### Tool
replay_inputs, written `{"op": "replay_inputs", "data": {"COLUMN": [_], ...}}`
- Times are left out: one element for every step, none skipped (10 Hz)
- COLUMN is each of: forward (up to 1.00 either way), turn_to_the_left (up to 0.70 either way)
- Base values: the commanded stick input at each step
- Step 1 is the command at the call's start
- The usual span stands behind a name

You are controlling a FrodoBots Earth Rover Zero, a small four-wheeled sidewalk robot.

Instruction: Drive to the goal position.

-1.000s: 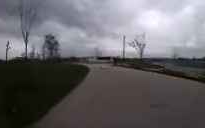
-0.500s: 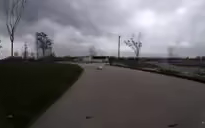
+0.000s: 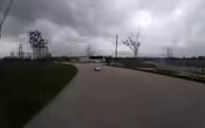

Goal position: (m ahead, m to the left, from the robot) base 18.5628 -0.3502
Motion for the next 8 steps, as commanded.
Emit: {"op": "replay_inputs", "data": {"forward": [1.0,1.0,1.0,1.0,1.0,1.0,1.0,1.0], "turn_to_the_left": [0.0,0.0,0.0,0.0,0.0,0.0,0.0,0.0]}}
